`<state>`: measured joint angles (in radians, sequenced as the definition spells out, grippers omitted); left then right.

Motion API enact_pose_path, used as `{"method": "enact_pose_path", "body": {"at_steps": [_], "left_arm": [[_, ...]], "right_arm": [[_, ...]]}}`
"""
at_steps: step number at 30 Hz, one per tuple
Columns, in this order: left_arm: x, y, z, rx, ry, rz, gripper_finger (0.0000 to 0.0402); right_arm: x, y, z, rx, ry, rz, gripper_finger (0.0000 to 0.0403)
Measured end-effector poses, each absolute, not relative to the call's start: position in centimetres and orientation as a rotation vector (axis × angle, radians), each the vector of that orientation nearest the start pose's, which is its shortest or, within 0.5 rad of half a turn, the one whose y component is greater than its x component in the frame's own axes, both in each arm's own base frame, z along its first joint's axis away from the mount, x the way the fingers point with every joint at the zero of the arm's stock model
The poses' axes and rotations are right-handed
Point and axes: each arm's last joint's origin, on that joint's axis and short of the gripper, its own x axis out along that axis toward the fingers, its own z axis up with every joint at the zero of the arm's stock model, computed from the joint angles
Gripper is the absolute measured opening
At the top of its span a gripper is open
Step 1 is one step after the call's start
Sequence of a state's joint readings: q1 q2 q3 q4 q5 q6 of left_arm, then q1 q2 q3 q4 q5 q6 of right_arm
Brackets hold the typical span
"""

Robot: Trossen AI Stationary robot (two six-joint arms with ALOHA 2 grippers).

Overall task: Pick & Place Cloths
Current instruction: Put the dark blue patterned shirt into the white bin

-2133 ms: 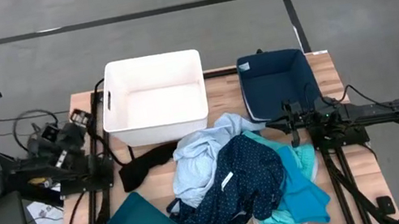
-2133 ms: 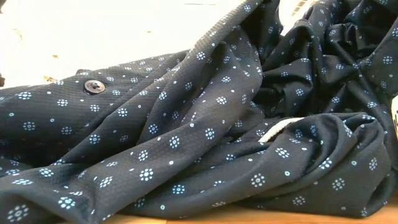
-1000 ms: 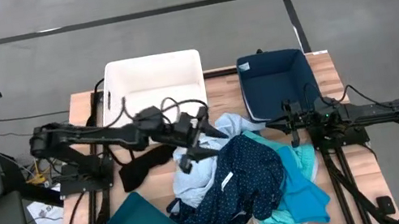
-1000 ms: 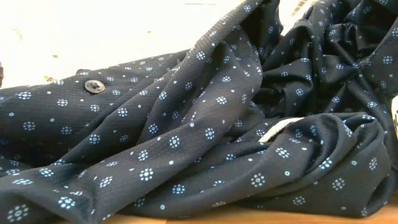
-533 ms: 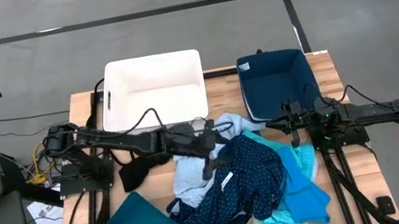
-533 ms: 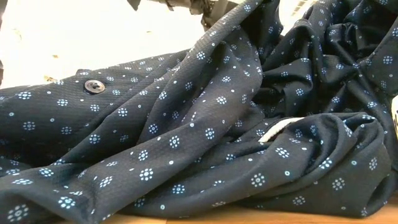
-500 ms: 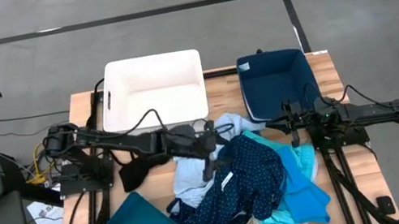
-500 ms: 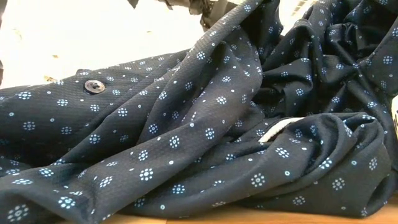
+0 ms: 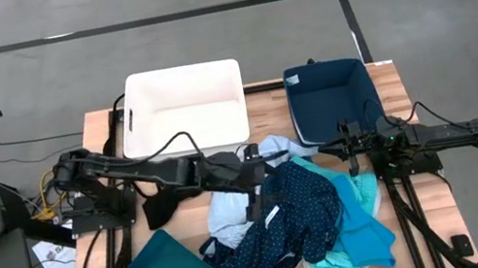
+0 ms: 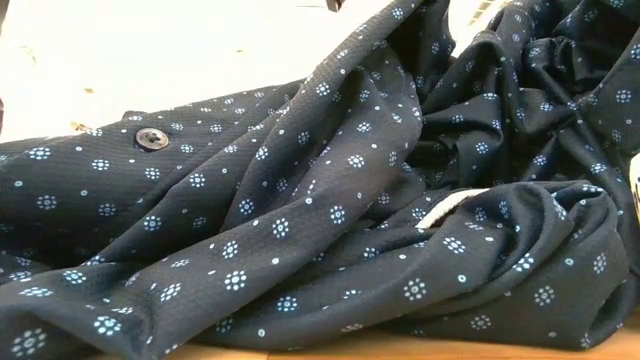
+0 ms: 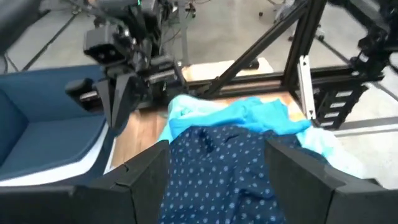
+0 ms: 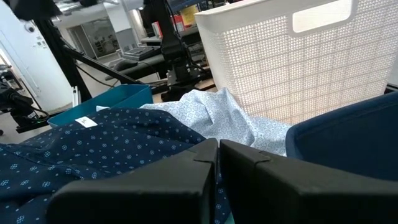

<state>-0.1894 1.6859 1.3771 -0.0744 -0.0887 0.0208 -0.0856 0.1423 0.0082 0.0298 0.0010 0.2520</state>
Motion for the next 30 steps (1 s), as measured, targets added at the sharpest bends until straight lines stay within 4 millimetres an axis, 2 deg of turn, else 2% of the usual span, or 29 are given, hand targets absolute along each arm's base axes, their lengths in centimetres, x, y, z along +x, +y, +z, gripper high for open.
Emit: {"method": "enact_pose_path", "body": {"at_steps": [3,14,26,30], "left_arm": [[39.3,-7.3,29.9,0.080,0.410,-0.105,0.0242],[41.9,-9.1,22.8,0.111,0.578,-0.149,0.0242],[42.9,-10.1,18.7,0.122,0.664,-0.184,0.0240],[42.9,-10.1,18.4,0.128,0.669,-0.167,0.0203]], "right_arm": [[10.5,-0.9,15.7,0.257,0.101,-0.101,0.0016],[10.5,-0.9,15.5,0.258,0.119,-0.103,0.0016],[10.5,-0.9,15.5,0.258,0.120,-0.103,0.0016],[10.5,-0.9,15.5,0.260,0.121,-0.103,0.0016]]}}
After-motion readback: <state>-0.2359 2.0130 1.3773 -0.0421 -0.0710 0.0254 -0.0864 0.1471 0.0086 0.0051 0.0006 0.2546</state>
